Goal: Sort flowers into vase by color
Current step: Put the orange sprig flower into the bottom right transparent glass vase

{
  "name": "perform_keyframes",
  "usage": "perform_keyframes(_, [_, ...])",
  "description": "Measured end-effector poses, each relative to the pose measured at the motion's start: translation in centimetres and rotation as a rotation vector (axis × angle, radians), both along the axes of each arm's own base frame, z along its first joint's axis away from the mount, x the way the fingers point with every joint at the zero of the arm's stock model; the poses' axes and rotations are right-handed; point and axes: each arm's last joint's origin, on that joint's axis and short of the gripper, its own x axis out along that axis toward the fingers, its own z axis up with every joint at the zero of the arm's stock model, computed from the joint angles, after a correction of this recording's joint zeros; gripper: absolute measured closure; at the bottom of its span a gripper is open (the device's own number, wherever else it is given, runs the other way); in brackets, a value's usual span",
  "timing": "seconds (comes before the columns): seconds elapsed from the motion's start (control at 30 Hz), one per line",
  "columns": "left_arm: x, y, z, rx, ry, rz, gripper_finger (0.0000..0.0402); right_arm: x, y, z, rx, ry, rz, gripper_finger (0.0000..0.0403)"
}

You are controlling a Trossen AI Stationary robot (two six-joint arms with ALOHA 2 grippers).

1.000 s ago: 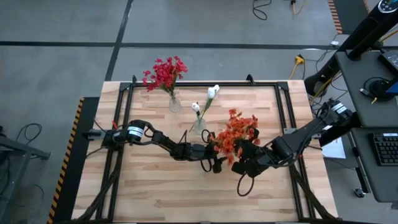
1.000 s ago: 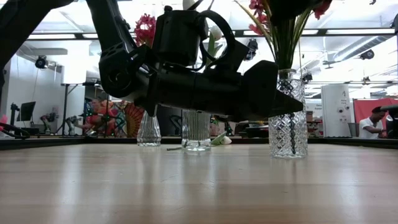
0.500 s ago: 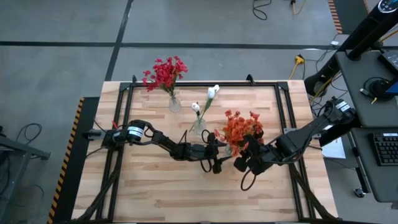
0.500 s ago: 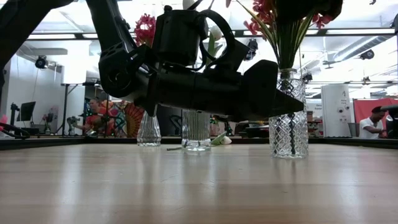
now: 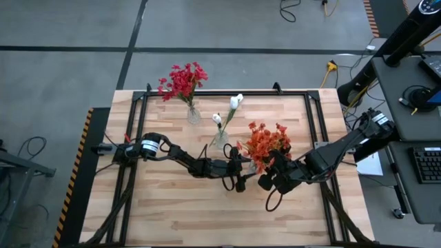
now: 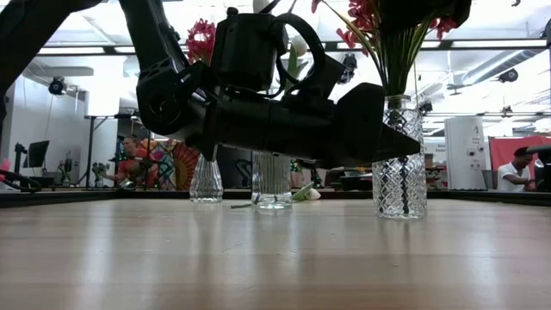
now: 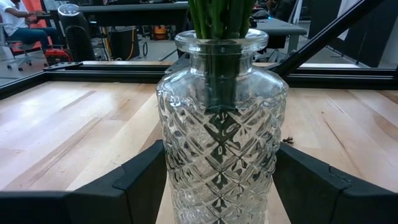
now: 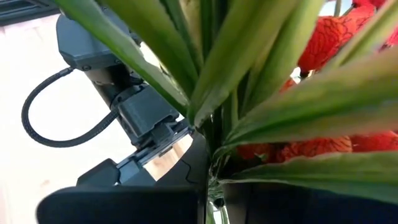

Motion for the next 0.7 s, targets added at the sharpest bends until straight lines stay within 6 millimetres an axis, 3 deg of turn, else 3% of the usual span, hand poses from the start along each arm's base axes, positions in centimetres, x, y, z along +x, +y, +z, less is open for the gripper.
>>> perform_keyframes(0.3, [0.0,0.0,0.0,0.002,0.002,0.002,0.0155,-0.2,-0.1,1.4,-0.001,-0.021,0.020,0.0385])
perform_keyframes(0.5, [0.0,0.0,0.0,0.003,0.003,0.001,0.0155,-0.2,-0.1,1.2,-0.007,-0.021,0.017,0.0385])
perform_keyframes(0.7, [0.0,0.0,0.0,0.005,0.003,0.001,0.0155,-0.2,0.0,0.9,-0.022,0.002,0.032,0.0351])
